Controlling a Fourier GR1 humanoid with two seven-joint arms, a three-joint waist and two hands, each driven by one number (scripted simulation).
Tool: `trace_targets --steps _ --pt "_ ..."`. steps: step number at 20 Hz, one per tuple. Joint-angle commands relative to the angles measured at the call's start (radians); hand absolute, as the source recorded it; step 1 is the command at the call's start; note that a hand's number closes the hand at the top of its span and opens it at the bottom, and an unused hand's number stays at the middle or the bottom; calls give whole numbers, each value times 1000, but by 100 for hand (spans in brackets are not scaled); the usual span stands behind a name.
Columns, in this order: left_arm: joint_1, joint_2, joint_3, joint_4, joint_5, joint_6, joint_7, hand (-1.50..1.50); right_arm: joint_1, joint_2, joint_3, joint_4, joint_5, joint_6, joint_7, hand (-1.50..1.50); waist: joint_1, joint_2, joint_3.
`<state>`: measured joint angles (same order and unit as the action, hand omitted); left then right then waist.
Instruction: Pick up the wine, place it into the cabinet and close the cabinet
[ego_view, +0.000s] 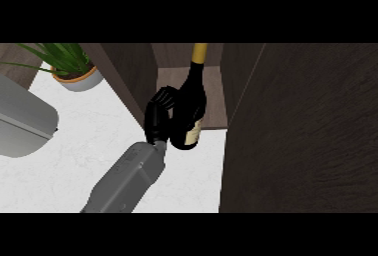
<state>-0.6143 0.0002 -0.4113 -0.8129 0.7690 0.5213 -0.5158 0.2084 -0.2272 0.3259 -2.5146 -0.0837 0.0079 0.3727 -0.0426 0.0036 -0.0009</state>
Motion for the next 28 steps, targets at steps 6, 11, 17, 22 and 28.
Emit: trace_targets --steps 6,11,17,22,28 --pt "-154 0 51 149 57 -16 30 150 84 -6 -39 -187 -114 20 47 -150 11 -2 1" --pt "-236 0 65 219 91 -13 32 150 43 -8 -88 -162 -150 38 63 -150 13 0 1" --pt "-356 0 134 382 92 -42 -22 150 52 21 -42 -132 -107 40 22 -150 1 4 1" --pt "-452 43 130 448 49 39 27 150 25 19 -47 -157 -103 25 97 -150 8 2 0" --pt "-517 64 95 597 -32 150 2 -150 42 44 -21 -74 -95 62 -2 -150 -9 9 2"
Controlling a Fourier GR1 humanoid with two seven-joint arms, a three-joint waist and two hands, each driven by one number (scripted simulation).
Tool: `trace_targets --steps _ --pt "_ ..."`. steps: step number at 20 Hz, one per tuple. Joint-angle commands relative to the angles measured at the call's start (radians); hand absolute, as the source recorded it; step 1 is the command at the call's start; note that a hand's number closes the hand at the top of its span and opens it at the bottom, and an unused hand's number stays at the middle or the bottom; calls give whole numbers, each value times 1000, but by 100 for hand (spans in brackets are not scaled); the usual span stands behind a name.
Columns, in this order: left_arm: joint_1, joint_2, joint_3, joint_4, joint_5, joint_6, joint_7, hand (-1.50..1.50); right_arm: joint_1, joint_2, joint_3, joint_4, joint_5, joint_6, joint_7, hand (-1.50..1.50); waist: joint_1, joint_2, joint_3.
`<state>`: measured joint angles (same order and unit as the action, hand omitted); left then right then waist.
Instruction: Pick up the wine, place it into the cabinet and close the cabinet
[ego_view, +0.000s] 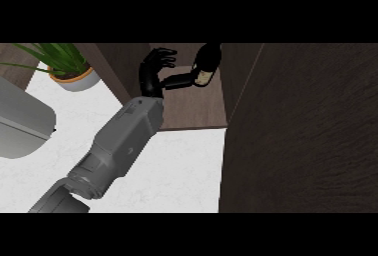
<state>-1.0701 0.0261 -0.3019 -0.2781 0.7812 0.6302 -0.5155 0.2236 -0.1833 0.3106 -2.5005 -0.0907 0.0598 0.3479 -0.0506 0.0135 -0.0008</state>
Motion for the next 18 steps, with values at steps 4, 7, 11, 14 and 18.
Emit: trace_targets --steps 4,7,11,14,18 --pt "-93 77 -18 124 -67 35 30 -150 49 -4 5 -118 -81 24 18 -150 -15 4 1" --pt "-97 26 -15 159 -76 75 42 -150 95 -1 10 -125 -72 31 -3 -150 -20 2 1" --pt "-105 44 -17 167 -93 54 43 -150 67 7 7 -164 -95 14 53 -150 -8 1 0" --pt "-39 40 -6 191 -96 74 -37 -150 69 1 21 -131 -74 37 20 -150 -13 5 0" --pt "-93 62 -7 191 -107 32 9 -150 43 -3 35 -173 -74 28 88 -150 -9 4 -1"
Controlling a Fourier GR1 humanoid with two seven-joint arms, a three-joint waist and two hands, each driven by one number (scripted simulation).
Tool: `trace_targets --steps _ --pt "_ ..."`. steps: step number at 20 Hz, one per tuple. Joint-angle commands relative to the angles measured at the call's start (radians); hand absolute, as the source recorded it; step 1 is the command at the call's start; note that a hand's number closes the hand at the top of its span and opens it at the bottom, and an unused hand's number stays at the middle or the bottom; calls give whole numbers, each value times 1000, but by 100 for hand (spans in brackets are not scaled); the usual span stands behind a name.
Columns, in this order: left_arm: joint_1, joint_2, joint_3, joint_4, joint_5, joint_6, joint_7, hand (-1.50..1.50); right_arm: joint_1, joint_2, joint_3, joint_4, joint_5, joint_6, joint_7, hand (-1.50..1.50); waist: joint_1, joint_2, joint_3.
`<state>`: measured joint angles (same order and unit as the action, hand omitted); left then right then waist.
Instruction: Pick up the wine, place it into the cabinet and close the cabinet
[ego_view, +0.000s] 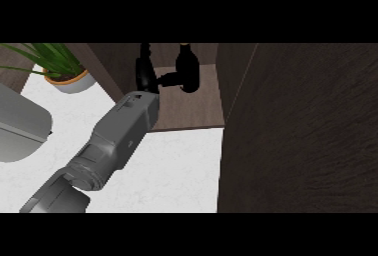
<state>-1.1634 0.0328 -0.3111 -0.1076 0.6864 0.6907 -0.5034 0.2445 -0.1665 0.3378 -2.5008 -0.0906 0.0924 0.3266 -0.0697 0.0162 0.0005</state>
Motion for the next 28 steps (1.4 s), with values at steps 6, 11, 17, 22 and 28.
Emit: trace_targets --steps 6,11,17,22,28 --pt "-23 43 11 -15 -24 -95 -47 -150 19 -11 -12 -172 -77 -15 117 -150 13 -1 -2" --pt "-9 39 36 -50 -20 -146 -98 -150 90 -10 10 -161 -47 6 40 -150 20 -8 -1" --pt "30 39 57 -139 -13 -254 -140 -150 74 -14 -23 -205 -65 -17 94 -150 49 -18 -1" --pt "94 -9 41 -238 -31 -232 -138 -150 88 -12 -6 -233 -49 -24 113 -150 62 -25 -1" --pt "209 12 3 -437 -51 -255 -103 -150 103 -12 -8 -241 -39 -37 117 -150 77 -32 -1"
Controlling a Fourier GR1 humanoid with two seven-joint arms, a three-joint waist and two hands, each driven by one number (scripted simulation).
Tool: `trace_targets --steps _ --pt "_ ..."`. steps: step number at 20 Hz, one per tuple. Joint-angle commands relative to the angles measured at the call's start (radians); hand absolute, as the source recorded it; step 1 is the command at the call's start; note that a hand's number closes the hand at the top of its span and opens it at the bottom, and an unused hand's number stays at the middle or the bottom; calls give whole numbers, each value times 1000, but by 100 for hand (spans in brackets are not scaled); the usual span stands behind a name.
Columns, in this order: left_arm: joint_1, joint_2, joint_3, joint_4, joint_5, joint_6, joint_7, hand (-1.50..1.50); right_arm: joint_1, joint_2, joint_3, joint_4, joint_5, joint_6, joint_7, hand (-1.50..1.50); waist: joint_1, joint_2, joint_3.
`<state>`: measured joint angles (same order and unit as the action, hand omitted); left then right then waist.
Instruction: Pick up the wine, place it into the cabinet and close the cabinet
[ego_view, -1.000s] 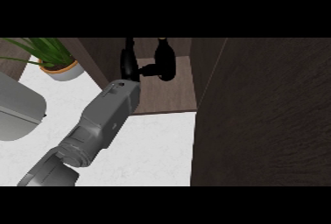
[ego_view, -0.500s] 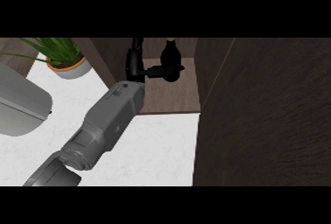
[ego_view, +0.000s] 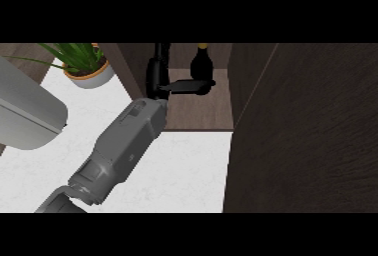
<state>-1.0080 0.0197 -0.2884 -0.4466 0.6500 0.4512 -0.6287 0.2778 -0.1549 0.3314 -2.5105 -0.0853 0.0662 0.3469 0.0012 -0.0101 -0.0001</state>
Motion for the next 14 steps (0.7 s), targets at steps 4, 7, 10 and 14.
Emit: trace_targets --steps 4,7,10,14 --pt "160 25 -73 -282 -39 44 92 -150 68 -25 -3 -171 -45 2 51 -150 18 -8 1" --pt "208 27 -87 -395 -46 92 135 -150 68 -22 17 -212 -39 -13 74 -150 11 -5 0" --pt "351 31 -155 -549 -66 64 137 -150 55 -28 -9 -171 -46 -11 51 -150 17 -5 1" --pt "491 84 -192 -735 -63 77 184 -150 48 -34 4 -226 -48 -30 107 -150 19 -6 0"
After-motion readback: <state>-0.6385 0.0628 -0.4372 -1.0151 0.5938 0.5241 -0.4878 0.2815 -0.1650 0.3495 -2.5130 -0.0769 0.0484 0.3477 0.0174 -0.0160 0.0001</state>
